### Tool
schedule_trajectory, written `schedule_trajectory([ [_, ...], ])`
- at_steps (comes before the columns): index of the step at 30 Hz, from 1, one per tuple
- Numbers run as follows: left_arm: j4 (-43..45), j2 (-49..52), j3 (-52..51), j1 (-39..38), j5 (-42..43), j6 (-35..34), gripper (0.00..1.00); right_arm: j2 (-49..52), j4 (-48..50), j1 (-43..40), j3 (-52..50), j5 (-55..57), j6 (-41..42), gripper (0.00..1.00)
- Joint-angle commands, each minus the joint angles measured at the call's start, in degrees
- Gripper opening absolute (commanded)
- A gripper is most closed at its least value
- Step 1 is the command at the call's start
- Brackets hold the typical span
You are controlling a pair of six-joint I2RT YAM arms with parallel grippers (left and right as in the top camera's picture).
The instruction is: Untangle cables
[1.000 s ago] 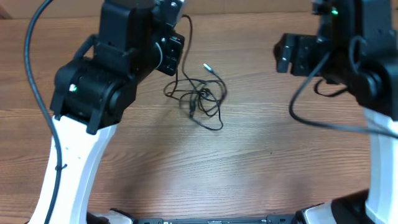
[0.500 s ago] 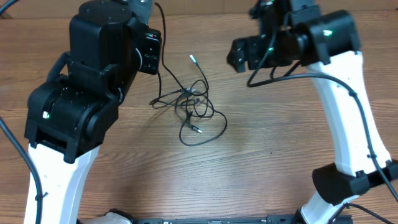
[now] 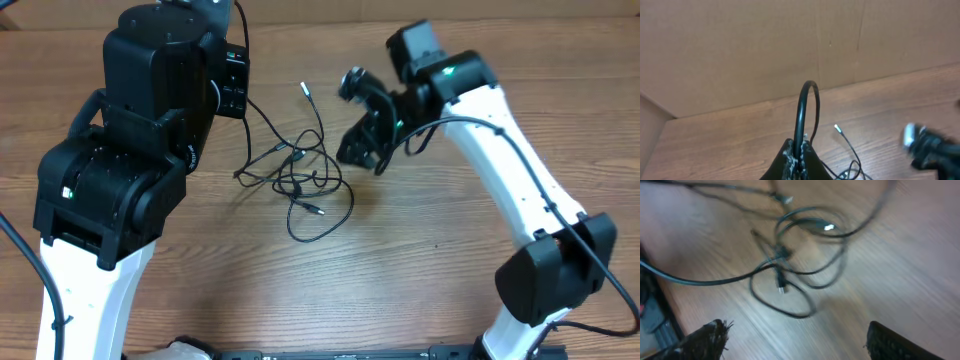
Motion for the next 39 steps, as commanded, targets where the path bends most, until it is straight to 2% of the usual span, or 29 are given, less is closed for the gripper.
schedule_trajectory([
  [1,0.42,-1.07,0.72,0.35,-1.25,-0.52,0.04,-0.26,1.51,5.4,-3.61,-3.45,-1.51,0.86],
  [6,-0.59,-1.07,0.7,0.35,-1.22,-0.55,0.04,-0.26,1.77,11.58,-3.63,-2.56,-0.24,0.86],
  [9,-1.07,-1.07,0.7,0.35,-1.25,-0.52,0.04,-0.26,2.21,15.19,-3.63,3.52,-1.03,0.86],
  [11,-1.4,-1.07,0.7,0.35,-1.25,-0.52,0.04,-0.26,2.89,17.97,-3.63,12.02,-2.14,0.86],
  [19,-2.27,-1.07,0.7,0.35,-1.25,-0.11,0.04,-0.26,6.16,19.1,-3.02,21.35,-1.77,0.86],
  [32,-2.47,-1.07,0.7,0.35,-2.69,-0.11,0.04,-0.17,11.5,19.17,-3.67,13.84,1.27,0.81],
  [33,-2.49,-1.07,0.7,0.35,-2.69,-0.11,0.04,-0.17,11.8,19.17,-3.67,13.84,1.27,0.77],
  [34,-2.51,-1.07,0.7,0.35,-2.69,-0.11,0.04,-0.17,11.96,19.17,-3.67,13.79,1.27,0.62],
  [35,-2.51,-1.07,0.7,0.35,-2.69,-0.11,0.04,-0.17,12.02,19.17,-3.67,13.55,1.27,0.51],
  [39,-2.51,-1.07,0.7,0.35,-2.69,-0.13,0.04,-0.15,12.04,19.17,-3.69,12.81,1.27,0.3],
])
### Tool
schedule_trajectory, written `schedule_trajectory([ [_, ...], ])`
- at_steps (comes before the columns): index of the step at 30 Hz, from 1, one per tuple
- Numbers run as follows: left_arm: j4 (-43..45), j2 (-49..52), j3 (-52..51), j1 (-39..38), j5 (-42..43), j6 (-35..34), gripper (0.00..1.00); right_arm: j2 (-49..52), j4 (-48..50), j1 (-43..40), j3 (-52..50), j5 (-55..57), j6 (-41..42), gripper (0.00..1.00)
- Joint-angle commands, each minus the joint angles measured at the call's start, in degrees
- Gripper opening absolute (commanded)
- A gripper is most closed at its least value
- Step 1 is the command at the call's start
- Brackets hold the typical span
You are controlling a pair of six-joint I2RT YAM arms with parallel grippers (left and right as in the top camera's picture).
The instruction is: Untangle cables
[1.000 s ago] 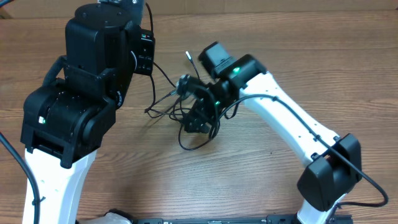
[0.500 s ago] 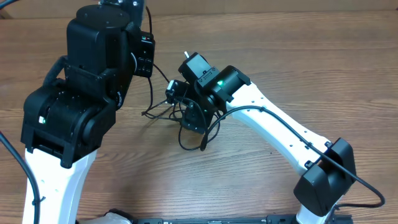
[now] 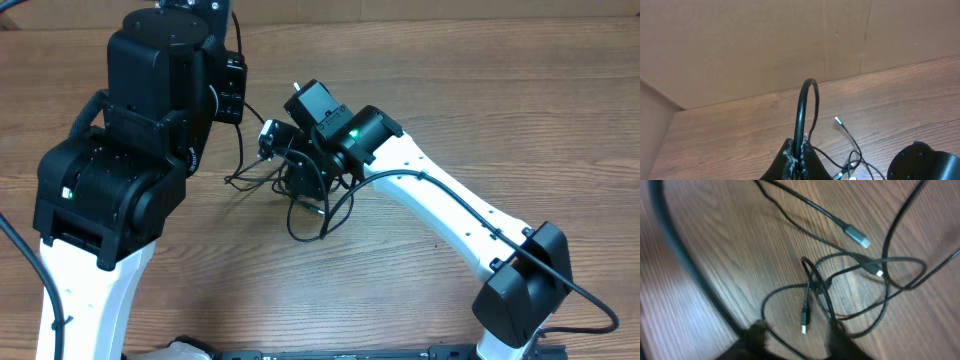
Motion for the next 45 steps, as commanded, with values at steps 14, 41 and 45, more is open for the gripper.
schedule_trajectory([
  [14,-3.65,-2.89,0.72,3.72,-9.86,-1.66,0.04,-0.55,2.75,-2.32,1.55,-0.5,2.34,0.04],
  [41,-6.91,8.48,0.59,32.11,5.4,-2.25,0.04,-16.28,-22.6,-9.53,52.0,17.0,36.52,0.04],
  [45,-7.69,11.93,0.59,32.11,5.77,-2.27,0.04,-16.26,-22.95,-9.53,53.81,17.18,36.81,0.04],
])
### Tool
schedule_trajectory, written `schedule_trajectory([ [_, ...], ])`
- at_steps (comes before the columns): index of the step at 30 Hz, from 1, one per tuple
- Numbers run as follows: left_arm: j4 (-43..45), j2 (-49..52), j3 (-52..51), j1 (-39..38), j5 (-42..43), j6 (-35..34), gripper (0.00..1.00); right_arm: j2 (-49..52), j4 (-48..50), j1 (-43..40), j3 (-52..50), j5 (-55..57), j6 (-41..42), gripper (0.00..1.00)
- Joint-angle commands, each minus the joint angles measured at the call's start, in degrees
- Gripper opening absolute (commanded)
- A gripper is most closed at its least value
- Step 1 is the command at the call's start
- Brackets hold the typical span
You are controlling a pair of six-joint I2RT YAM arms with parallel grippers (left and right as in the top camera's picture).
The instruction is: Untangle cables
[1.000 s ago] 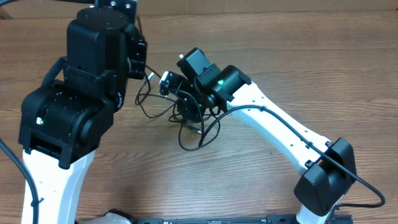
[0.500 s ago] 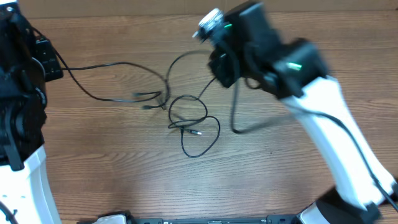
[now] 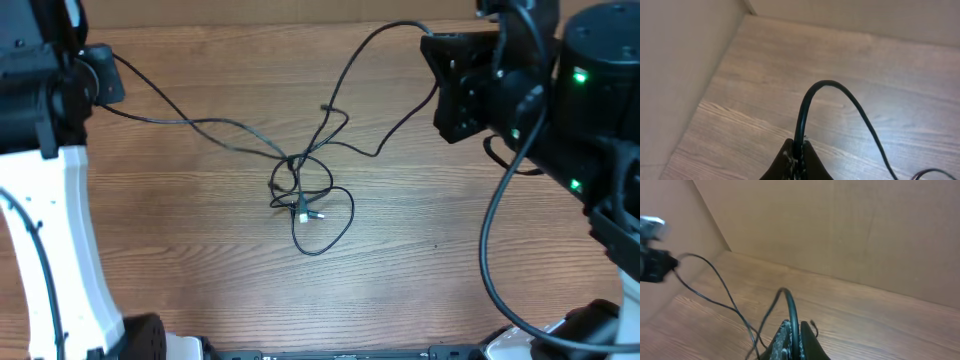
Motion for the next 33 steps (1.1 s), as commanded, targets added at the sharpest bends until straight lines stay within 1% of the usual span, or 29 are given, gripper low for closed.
schedule_trajectory([
  [1,-0.44,3.08,0.59,0.26,1.25,-0.52,0.04,0.11,0.15,-0.22,2.36,-0.26,2.69,0.04],
  [8,1.88,8.0,0.59,0.24,5.88,-0.55,0.04,0.11,-0.07,-0.22,2.4,-0.24,2.91,0.04],
  [12,3.91,10.03,0.59,0.22,6.64,-0.96,0.04,0.13,-0.48,-0.22,2.4,-0.17,2.8,0.04],
  [17,5.03,9.29,0.61,0.15,6.62,-0.96,0.04,0.5,-2.01,-0.22,2.36,2.47,1.95,0.04],
  [21,4.83,7.74,0.63,0.15,6.58,-0.96,0.04,1.99,-2.16,-1.05,2.32,8.48,1.79,0.04],
  [23,3.63,6.49,0.63,0.15,6.6,-0.98,0.04,3.15,-1.51,-3.78,2.32,10.43,1.79,0.04],
  [27,1.25,3.85,0.63,0.13,7.08,-2.49,0.04,5.2,3.15,-12.81,2.32,8.57,0.9,0.04],
  [31,-1.03,0.57,0.63,-0.11,14.03,-2.45,0.04,7.34,11.13,-25.51,2.32,1.05,-1.36,0.04],
  [33,-1.99,-1.18,0.63,-0.55,16.96,-2.49,0.04,8.2,15.19,-31.26,2.32,-0.28,-1.38,0.04],
])
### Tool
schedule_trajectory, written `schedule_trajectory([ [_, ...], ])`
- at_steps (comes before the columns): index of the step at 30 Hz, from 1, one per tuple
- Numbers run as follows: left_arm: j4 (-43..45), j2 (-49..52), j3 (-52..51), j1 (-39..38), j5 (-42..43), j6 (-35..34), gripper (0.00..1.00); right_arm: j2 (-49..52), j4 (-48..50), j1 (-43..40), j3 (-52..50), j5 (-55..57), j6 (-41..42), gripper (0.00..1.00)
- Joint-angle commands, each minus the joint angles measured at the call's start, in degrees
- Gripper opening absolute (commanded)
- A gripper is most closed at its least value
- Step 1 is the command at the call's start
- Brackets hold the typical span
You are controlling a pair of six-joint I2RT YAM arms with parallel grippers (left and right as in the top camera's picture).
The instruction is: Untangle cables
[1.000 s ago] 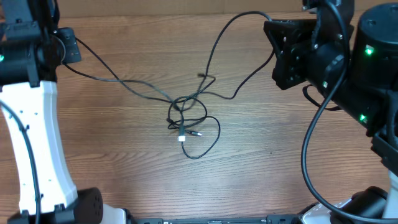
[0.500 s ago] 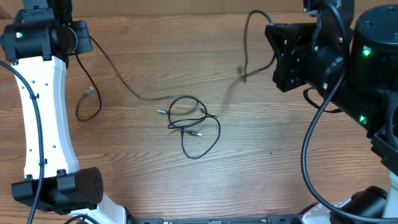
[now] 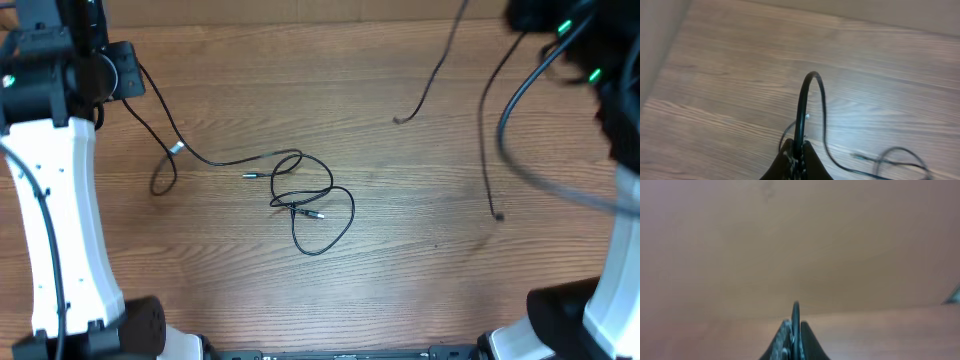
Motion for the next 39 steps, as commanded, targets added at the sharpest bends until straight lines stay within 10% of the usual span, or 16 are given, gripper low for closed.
schedule_trajectory([
  [1,-1.2,-5.14,0.63,-0.92,8.11,-1.31,0.04,0.83,5.92,-10.69,1.16,-3.69,-1.36,0.04],
  [13,-4.85,-18.69,0.63,-16.17,12.31,-3.78,0.04,14.71,27.65,-35.56,1.14,-8.5,-4.66,0.04],
  [28,-5.77,-33.81,0.63,-21.16,11.56,-13.09,0.04,47.34,22.73,-44.87,0.72,-14.03,0.37,0.04],
  [39,-10.21,-30.82,0.63,-21.18,8.76,-13.4,0.04,51.67,20.41,-47.32,-4.7,-13.31,0.11,0.04],
])
